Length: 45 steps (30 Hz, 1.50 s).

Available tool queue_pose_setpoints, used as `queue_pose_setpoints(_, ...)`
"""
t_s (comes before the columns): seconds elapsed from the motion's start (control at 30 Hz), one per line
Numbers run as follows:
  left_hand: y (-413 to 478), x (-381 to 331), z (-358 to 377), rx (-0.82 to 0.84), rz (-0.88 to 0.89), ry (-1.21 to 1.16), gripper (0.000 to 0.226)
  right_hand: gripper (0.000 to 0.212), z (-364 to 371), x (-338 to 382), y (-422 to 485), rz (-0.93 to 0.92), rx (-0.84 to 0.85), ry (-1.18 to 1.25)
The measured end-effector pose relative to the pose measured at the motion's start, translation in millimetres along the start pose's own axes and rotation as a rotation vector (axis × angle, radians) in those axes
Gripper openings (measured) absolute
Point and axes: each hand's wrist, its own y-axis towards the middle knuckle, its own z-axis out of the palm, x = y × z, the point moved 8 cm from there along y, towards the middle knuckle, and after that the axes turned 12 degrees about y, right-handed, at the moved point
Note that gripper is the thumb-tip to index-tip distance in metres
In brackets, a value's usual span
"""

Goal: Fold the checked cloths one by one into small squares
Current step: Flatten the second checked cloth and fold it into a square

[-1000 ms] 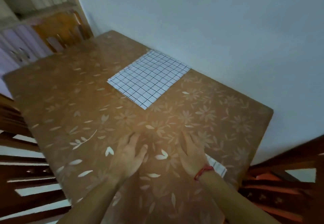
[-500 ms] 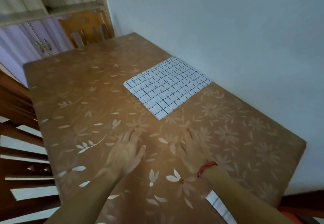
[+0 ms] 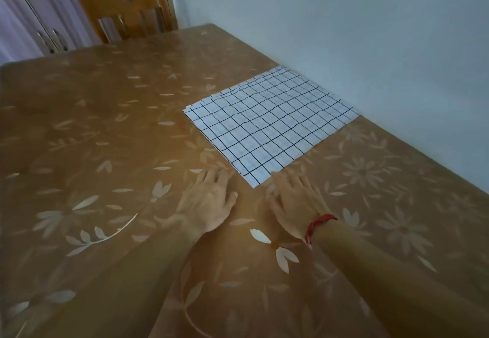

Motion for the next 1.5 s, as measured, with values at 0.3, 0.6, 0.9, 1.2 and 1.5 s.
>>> queue_pose_setpoints(0.3,35.3,-26.4,28.9,0.041,0.107,0.025,0.054,0.058,38.9,-5.1,25.5,-0.064,0.128,-0.062)
queue_pose_setpoints(0.6,25.8,-35.3,18.6,-0.183,0.174,-0.004,0.038,0.062,31.3,6.9,15.3,-0.155,0.014,-0.114)
queue_pose_setpoints(0.9,-17.3,-30.6,-34.5,-0.336,0.061,-0.14,0.021,0.067,4.0,27.3,-9.5,-0.087,-0.124,-0.067)
queue_pose_setpoints(1.2,-79.8,-18.7,-51.9,-0.319,0.154,-0.01,0.037,0.034,6.5,29.5,-56.9,-0.072,-0.048,0.408)
queue_pose_setpoints(1.5,-143.1,63.1,-57.6,-0.154,-0.017,0.083,0.012,0.023,-38.4,26.2,-127.4,-0.044,-0.201,0.422)
